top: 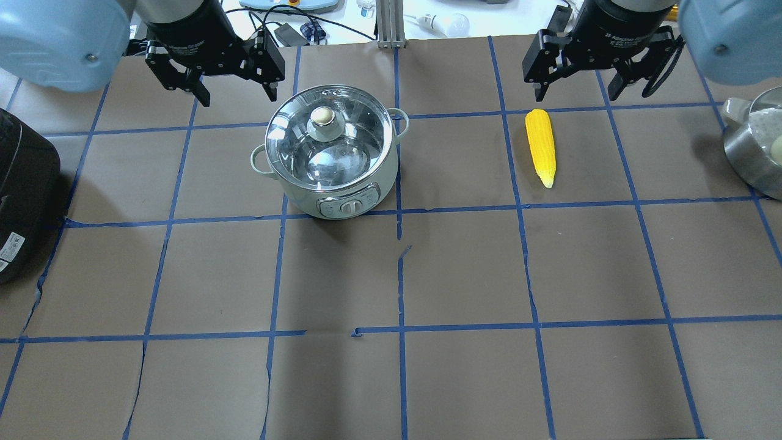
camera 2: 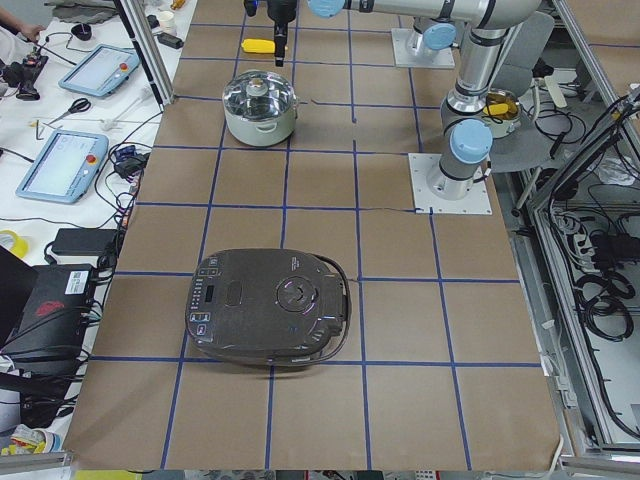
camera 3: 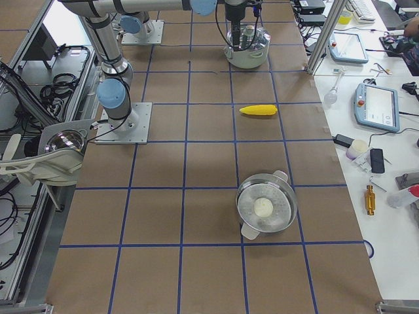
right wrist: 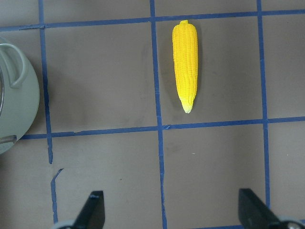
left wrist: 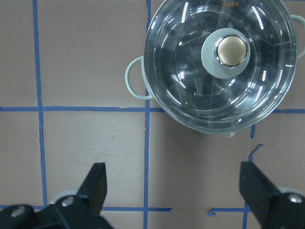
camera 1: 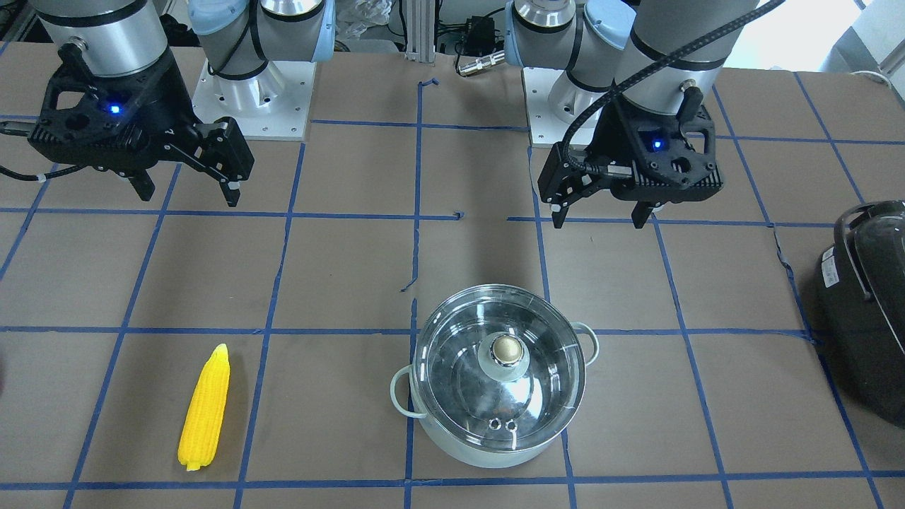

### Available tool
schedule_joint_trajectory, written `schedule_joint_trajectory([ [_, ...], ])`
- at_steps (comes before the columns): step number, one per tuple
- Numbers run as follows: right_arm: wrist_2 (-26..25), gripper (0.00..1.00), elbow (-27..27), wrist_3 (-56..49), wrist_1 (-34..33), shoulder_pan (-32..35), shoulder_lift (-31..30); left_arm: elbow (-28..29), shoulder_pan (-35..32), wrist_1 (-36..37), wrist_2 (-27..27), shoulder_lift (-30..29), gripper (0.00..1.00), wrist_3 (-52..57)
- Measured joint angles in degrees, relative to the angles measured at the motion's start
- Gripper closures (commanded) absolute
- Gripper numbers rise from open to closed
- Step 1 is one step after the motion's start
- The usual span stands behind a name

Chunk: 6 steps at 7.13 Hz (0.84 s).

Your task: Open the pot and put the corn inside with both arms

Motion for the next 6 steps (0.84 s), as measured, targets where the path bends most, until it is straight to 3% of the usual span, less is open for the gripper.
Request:
schedule_joint_trajectory([
  [6,0.0,0.00,0.1,0.0,0.0,-0.1,0.0,0.0,-5.0,13.2,-0.5,-13.6,0.02,-8.5],
])
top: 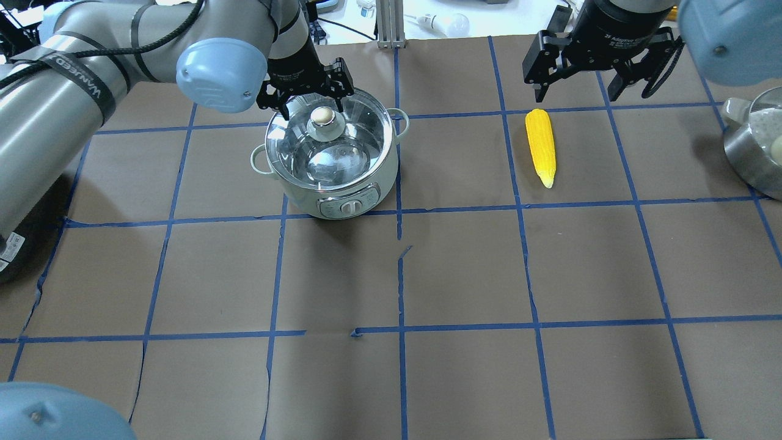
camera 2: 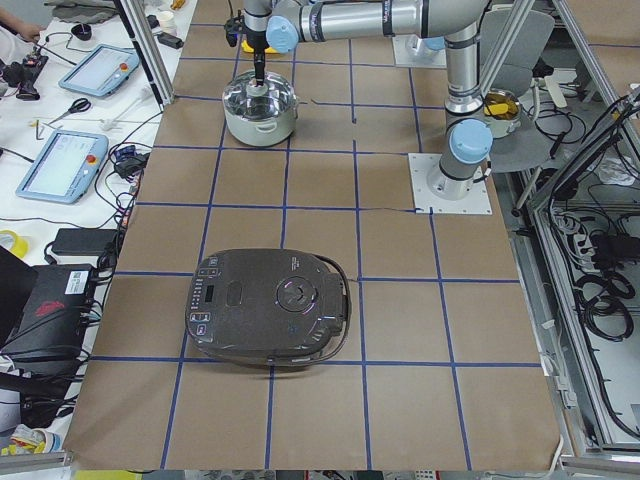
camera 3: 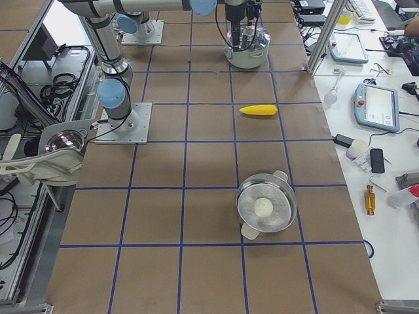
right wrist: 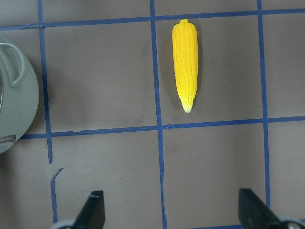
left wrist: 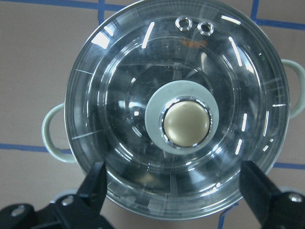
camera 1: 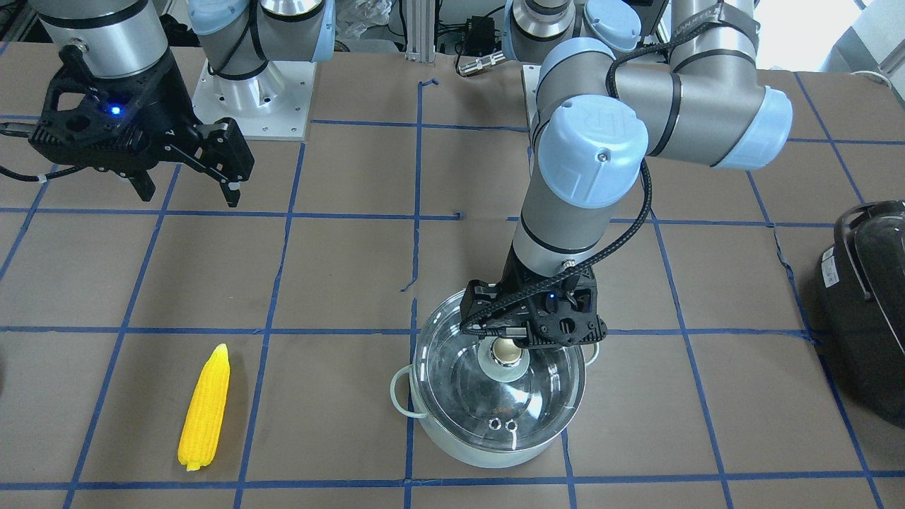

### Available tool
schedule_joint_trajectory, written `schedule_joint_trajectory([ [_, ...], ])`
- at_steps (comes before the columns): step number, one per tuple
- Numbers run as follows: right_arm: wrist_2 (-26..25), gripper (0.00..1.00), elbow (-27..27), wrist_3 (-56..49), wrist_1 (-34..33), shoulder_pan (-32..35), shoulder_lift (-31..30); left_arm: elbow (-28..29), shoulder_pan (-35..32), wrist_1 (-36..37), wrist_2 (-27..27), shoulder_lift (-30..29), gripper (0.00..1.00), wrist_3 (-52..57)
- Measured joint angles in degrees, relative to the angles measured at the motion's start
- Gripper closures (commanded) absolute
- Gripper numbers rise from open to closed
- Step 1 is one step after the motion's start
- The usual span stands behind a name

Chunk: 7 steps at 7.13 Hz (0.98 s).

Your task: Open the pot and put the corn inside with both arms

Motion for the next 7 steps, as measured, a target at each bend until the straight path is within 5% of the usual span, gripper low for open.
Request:
schedule_joint_trajectory([
  [7,0.1,0.00,-0.3,0.0,-0.2,0.0,0.0,-0.9,-0.5,1.8,0.1,-2.4,0.10,0.2],
])
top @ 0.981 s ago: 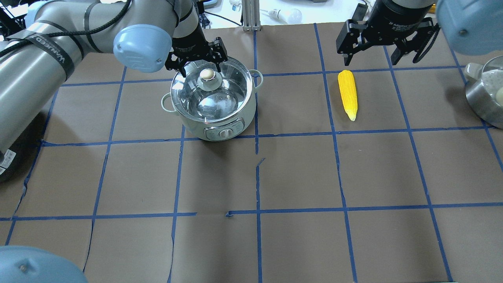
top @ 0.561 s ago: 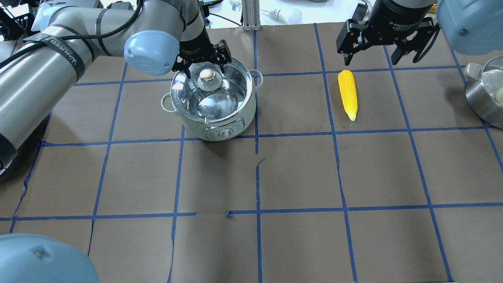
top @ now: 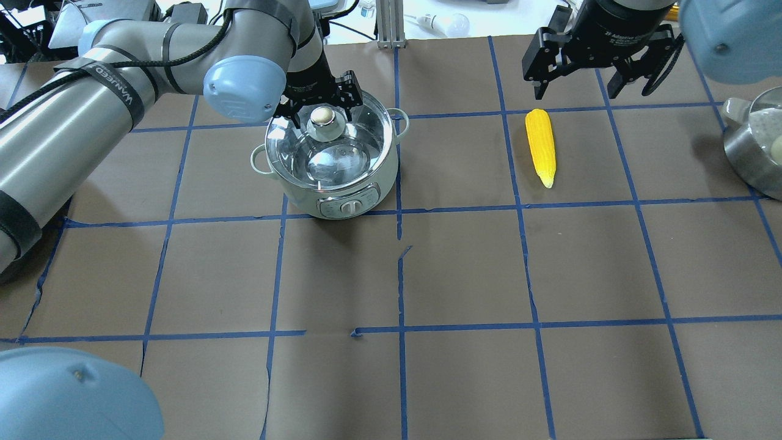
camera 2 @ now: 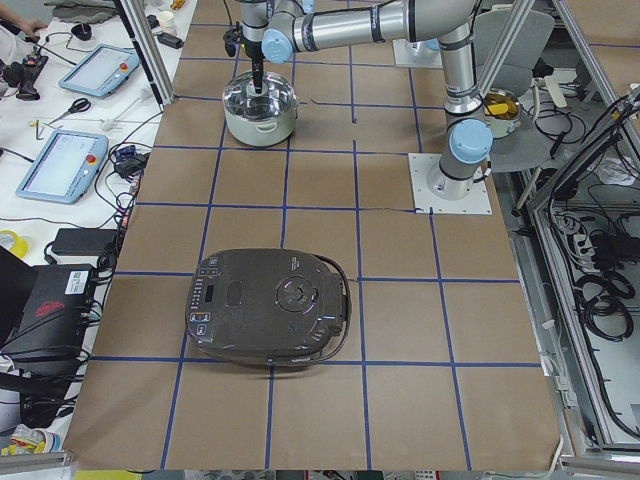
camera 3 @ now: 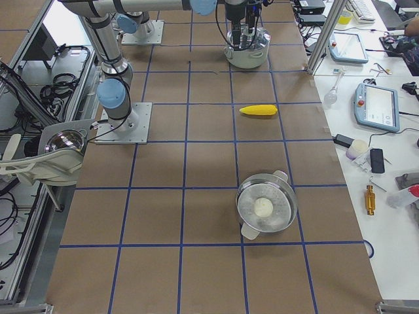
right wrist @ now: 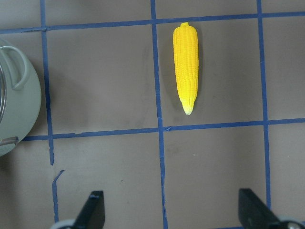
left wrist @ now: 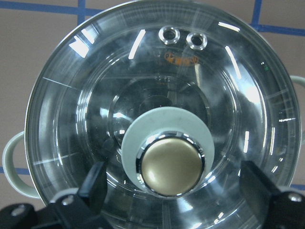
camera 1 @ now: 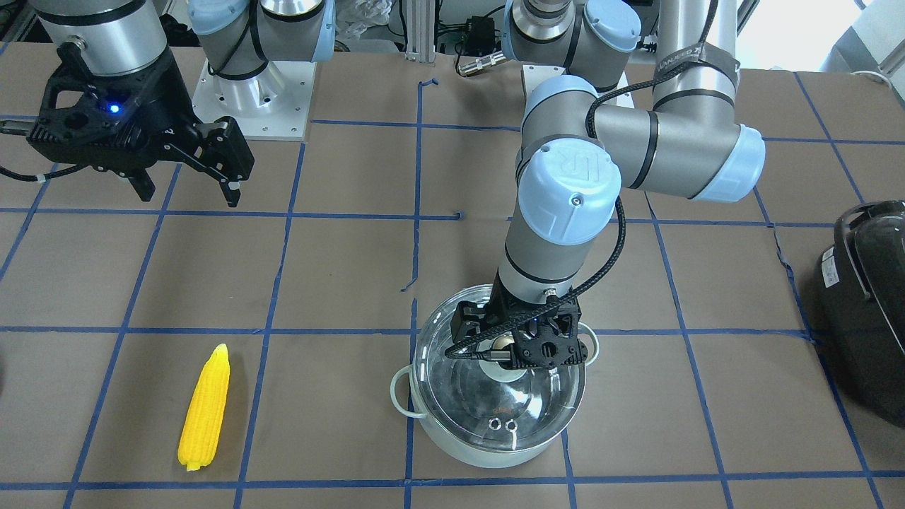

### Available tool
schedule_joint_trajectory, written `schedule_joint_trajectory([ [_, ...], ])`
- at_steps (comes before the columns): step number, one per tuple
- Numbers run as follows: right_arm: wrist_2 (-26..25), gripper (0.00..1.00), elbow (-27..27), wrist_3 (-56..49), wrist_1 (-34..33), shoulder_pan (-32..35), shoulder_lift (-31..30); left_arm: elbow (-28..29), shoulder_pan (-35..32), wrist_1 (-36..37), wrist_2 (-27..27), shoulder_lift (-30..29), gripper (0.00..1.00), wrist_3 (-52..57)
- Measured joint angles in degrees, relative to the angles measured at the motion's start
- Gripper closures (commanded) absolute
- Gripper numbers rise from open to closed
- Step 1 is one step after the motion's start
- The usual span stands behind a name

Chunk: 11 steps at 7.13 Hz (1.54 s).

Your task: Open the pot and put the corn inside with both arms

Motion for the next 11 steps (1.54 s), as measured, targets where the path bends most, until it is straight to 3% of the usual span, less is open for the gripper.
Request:
schedule_joint_trajectory([
  [7,-0.2,0.00,0.0,0.1,0.2,-0.1,-0.1,-0.4,0.0,2.7,0.1,-0.7,0.19,0.4],
  [9,-0.2,0.00,0.1,0.1,0.4,-0.1,-0.2,-0.5,0.0,2.8,0.2,-0.8,0.48,0.2],
  [11,-0.2,0.00,0.2,0.1,0.3,-0.1,-0.1,-0.4,0.0,2.8,0.2,-0.8,0.60,-0.3],
])
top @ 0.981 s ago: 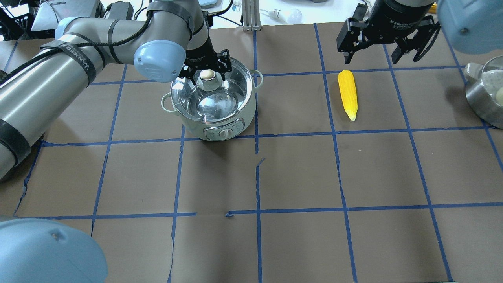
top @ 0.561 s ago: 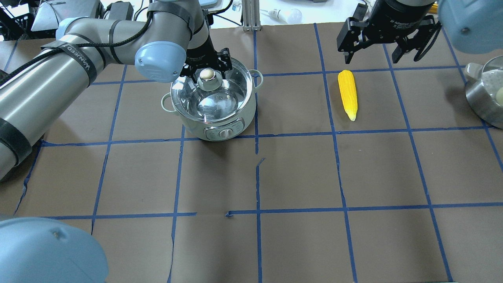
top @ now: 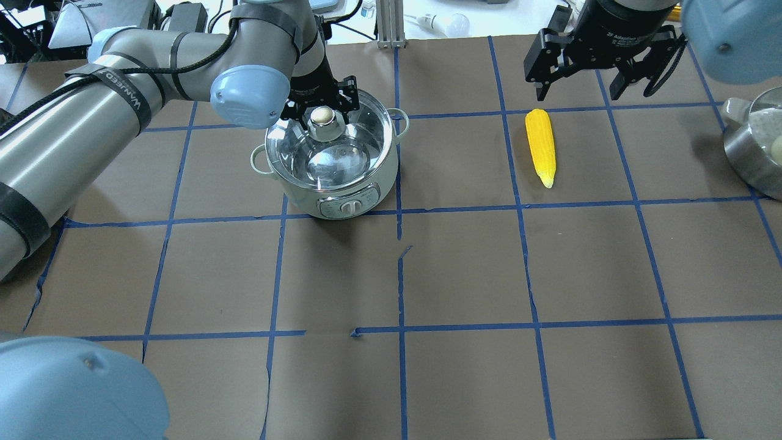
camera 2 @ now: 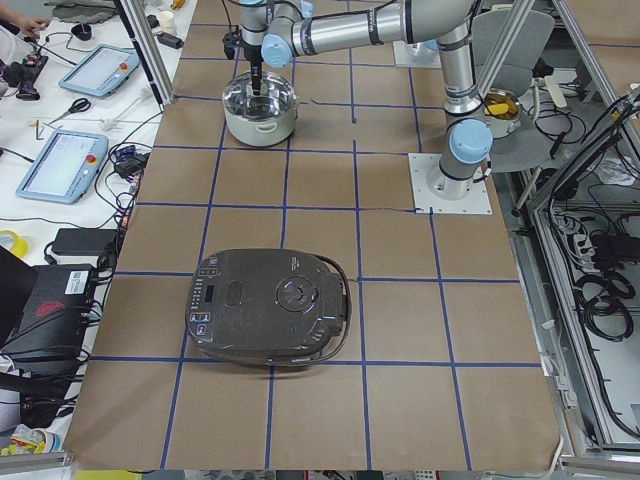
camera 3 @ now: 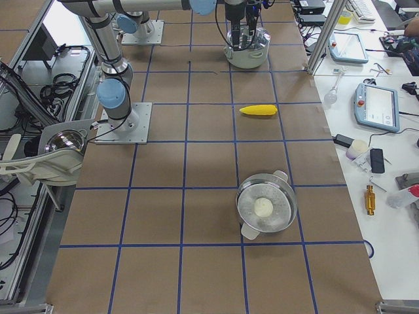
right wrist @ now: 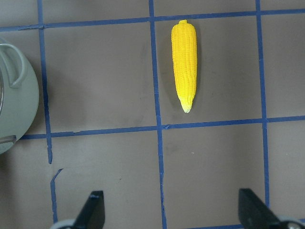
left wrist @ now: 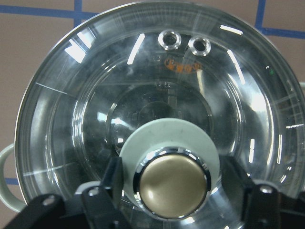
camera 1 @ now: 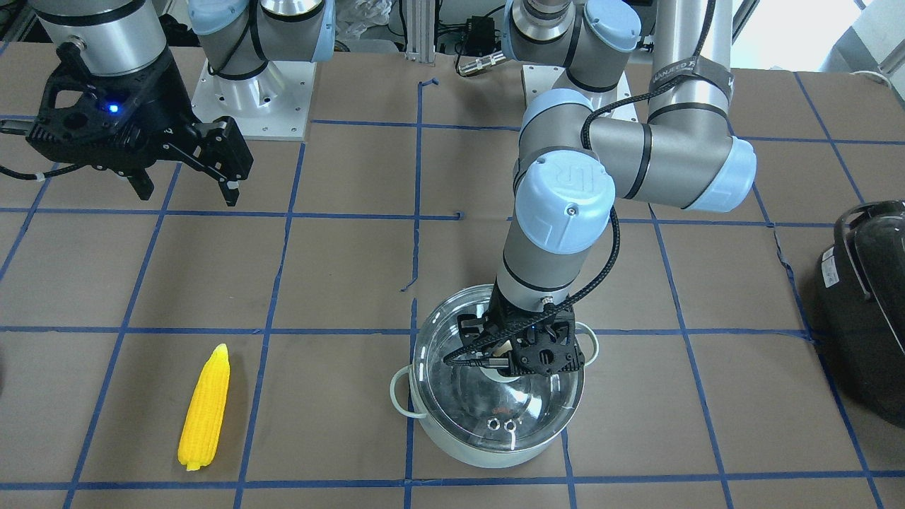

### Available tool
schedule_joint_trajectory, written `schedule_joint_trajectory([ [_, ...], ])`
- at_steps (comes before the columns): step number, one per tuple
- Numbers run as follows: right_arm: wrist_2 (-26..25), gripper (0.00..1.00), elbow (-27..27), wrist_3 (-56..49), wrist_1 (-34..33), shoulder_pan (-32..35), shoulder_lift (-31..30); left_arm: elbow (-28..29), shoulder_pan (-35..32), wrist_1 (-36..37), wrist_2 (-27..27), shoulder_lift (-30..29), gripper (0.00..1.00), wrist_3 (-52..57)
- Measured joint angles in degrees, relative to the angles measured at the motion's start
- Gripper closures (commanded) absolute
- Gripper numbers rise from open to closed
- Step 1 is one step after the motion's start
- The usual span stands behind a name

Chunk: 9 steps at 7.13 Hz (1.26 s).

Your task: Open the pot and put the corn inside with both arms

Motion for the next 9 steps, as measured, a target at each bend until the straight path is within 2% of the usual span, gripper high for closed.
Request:
schedule_joint_trajectory([
  [2,0.0,0.00,0.1,0.0,-0.1,0.0,0.0,0.0,0.0,-0.1,0.2,0.0,0.66,0.0],
  [6,0.1,0.00,0.3,-0.1,-0.1,-0.2,0.0,1.7,1.0,-1.6,0.5,3.0,0.66,0.9],
  [9,0.2,0.00,0.4,-2.6,-2.6,-2.1,1.6,3.8,10.4,-7.3,0.4,6.3,0.69,10.4],
])
